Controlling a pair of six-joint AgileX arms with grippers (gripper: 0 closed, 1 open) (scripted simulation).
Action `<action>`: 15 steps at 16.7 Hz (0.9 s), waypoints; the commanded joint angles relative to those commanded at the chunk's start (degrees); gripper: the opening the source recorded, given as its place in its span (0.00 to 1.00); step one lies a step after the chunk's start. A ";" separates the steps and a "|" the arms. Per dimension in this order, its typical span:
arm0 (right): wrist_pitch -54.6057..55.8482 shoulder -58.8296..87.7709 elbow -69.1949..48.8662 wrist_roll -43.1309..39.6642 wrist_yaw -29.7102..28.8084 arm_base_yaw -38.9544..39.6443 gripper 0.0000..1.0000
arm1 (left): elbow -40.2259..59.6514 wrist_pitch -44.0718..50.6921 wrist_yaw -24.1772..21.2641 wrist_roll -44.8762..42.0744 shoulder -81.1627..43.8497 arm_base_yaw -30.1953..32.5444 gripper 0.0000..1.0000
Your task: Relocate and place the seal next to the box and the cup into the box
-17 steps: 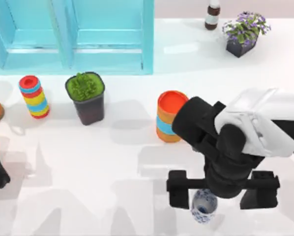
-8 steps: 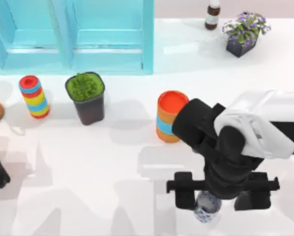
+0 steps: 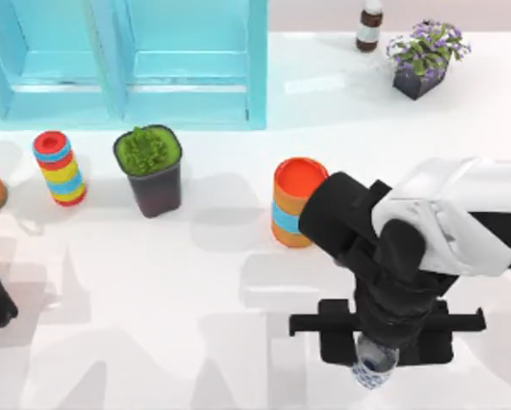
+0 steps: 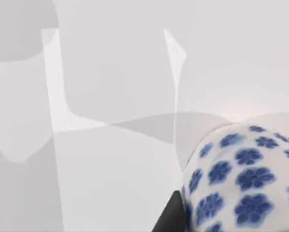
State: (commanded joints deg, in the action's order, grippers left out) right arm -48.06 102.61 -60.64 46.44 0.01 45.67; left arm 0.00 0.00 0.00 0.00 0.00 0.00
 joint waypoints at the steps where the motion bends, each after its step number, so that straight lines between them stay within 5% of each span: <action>1: 0.00 0.00 0.00 0.00 0.00 0.00 0.00 | 0.00 0.00 0.00 0.00 0.00 0.00 1.00; 10: -0.17 -0.19 -0.06 -0.08 0.02 -0.18 0.00 | 0.00 0.00 0.00 0.00 0.00 0.00 1.00; 15: -9.48 -8.08 -1.12 -7.22 -0.03 -6.53 0.00 | 0.00 0.00 0.00 0.00 0.00 0.00 1.00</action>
State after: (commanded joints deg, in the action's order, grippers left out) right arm -57.54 94.53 -61.76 39.22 -0.02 39.13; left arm 0.00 0.00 0.00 0.00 0.00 0.00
